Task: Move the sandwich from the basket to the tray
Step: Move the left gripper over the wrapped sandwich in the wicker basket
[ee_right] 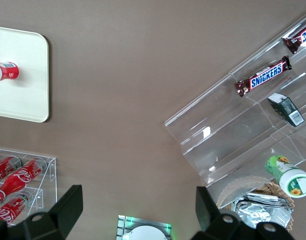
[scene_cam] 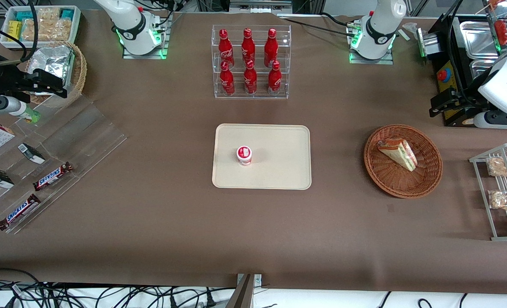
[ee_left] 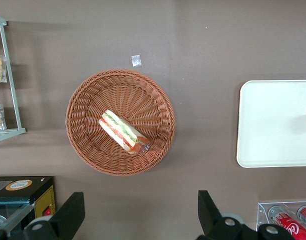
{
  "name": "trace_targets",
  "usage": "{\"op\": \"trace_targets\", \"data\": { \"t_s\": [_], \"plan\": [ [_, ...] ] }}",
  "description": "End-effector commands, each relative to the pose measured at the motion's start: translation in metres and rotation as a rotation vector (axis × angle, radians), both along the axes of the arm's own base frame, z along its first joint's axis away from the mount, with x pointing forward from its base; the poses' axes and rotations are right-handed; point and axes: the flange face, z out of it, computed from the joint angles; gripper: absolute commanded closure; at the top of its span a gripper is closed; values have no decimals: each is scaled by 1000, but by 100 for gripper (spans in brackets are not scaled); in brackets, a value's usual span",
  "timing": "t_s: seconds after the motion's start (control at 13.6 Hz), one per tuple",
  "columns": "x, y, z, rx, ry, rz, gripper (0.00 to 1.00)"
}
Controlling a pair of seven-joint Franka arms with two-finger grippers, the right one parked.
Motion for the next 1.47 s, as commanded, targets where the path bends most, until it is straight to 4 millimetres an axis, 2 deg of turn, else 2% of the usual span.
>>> {"op": "trace_targets", "data": {
  "t_s": [0.0,0.37,0.66,0.96,1.4],
  "plan": [
    [2,1,4,-14,4,-21,0],
    [19,-2,-26,-2,46,80,0],
    [30,3,-65,71,106,281,0],
    [29,9,-120,108,59,462,0],
    [15,28,-200,123,-42,679,0]
  ]
}}
